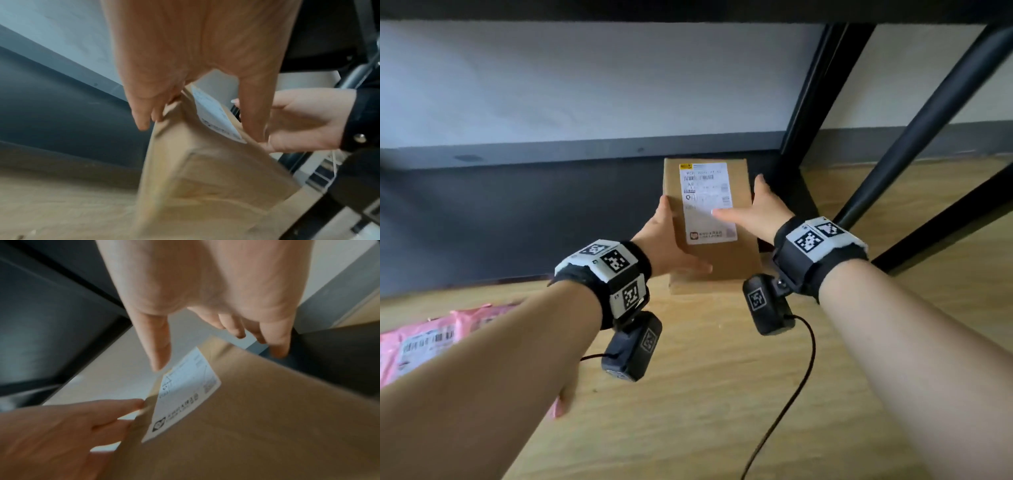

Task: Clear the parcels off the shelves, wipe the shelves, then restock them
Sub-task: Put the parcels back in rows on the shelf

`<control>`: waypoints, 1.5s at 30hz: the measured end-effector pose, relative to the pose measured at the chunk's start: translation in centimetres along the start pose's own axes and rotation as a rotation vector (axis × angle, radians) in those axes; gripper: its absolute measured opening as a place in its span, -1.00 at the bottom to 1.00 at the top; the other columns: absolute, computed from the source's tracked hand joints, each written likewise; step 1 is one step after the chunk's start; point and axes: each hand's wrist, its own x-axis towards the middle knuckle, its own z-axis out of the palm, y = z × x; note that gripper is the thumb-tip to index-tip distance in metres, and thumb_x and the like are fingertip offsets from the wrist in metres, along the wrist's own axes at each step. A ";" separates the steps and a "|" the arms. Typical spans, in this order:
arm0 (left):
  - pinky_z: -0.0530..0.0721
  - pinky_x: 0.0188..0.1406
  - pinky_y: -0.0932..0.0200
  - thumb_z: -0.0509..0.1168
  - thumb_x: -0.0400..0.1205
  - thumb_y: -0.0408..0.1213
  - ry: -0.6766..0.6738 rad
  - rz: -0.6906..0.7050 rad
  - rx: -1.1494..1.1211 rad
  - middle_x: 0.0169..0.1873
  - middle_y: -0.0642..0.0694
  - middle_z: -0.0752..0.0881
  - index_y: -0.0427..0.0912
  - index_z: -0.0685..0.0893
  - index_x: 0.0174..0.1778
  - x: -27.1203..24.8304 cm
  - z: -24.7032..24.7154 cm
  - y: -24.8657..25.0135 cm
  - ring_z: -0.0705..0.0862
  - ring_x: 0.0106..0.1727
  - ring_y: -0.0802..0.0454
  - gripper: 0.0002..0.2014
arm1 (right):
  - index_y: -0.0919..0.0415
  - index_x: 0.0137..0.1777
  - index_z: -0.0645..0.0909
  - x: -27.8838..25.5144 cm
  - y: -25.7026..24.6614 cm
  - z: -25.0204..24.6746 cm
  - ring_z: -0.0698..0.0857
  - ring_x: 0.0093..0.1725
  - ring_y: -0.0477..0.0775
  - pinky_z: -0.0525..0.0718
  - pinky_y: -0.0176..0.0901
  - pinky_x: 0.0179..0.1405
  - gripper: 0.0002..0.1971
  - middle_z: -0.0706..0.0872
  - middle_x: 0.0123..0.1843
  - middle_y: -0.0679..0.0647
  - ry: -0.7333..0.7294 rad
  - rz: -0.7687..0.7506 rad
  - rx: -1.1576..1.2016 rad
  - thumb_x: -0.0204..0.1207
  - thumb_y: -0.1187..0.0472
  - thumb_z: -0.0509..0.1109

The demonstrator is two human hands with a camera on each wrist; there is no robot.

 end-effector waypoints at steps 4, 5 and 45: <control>0.42 0.13 0.37 0.65 0.23 -0.31 -0.097 0.020 0.103 0.32 0.12 0.39 -0.15 -0.31 0.62 0.2 0.8 -0.7 0.39 0.23 0.20 0.34 | 0.00 0.64 -0.39 -1.2 2.0 0.3 -0.02 0.68 0.06 0.09 0.09 0.65 0.55 -0.11 0.70 0.12 -0.187 -0.061 -0.111 -0.16 -0.46 0.59; 0.39 0.07 0.40 0.64 0.25 -0.28 -0.101 0.021 0.149 0.28 0.13 0.37 -0.18 -0.32 0.62 0.3 0.8 -0.3 0.38 0.20 0.22 0.33 | 0.00 0.62 -0.46 -1.7 2.5 0.1 -0.21 0.67 0.06 -0.04 0.08 0.66 0.54 -0.28 0.69 0.10 -0.249 -0.061 -0.156 -0.08 -0.35 0.65; 0.52 0.38 0.07 0.17 0.65 -0.51 0.139 0.121 0.503 0.66 -0.05 -0.16 0.22 -0.30 0.60 15.6 5.0 7.2 0.33 0.57 -0.06 -0.11 | 0.25 0.66 -0.21 9.8 4.7 -6.9 -0.33 0.65 0.15 -0.26 0.04 0.65 -0.23 -0.35 0.67 0.22 0.176 -0.055 -0.726 0.54 0.43 0.13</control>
